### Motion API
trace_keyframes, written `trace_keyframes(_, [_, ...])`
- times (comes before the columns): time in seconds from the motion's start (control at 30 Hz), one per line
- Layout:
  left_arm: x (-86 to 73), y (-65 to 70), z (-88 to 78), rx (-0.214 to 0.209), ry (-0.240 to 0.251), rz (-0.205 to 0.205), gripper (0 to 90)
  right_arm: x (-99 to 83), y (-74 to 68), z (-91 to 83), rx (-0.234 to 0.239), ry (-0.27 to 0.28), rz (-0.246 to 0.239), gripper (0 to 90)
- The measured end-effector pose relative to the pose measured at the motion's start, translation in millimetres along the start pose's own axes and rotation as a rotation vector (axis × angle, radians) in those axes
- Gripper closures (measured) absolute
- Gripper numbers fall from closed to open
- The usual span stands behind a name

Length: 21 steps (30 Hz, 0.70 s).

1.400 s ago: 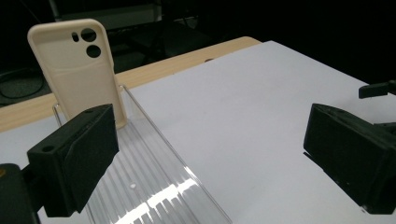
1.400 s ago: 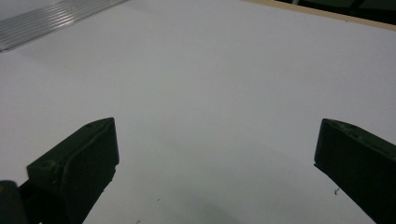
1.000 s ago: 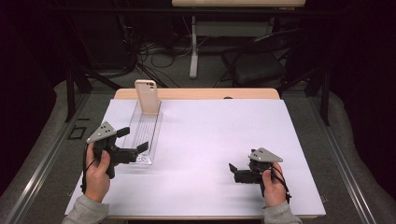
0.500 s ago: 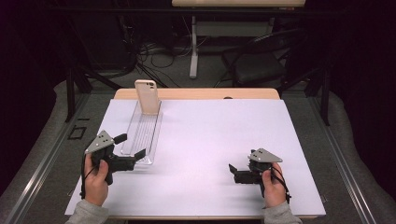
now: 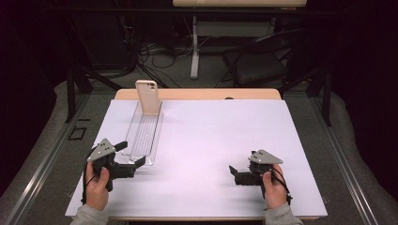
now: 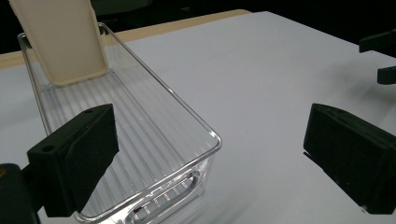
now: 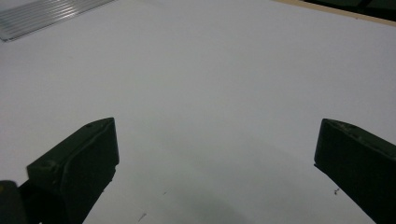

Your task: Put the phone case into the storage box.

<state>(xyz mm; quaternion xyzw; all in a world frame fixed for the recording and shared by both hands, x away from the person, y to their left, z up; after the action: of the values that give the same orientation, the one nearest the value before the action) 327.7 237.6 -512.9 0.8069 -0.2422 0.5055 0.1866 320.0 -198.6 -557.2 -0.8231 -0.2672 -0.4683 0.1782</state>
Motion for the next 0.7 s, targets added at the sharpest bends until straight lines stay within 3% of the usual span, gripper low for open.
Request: trace_keyframes(0.7, [-8.7, -6.5, 5.8, -0.008, 0.008, -0.012, 3.1, -1.6, -2.5, 1.8, 0.01, -0.007, -0.013, 0.0])
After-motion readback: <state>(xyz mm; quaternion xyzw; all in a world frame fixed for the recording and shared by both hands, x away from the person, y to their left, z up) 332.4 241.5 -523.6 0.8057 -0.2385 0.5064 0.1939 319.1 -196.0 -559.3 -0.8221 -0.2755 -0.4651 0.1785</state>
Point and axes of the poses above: each handheld gripper's, and its own axes: z roughly forward along the jaws, x roughly out of its top, y roughly to its right, the point moved 3 cm from there along z, roughly forward along the jaws, and after that the axes turned 7 degrees about x, right-handed, at the moved point
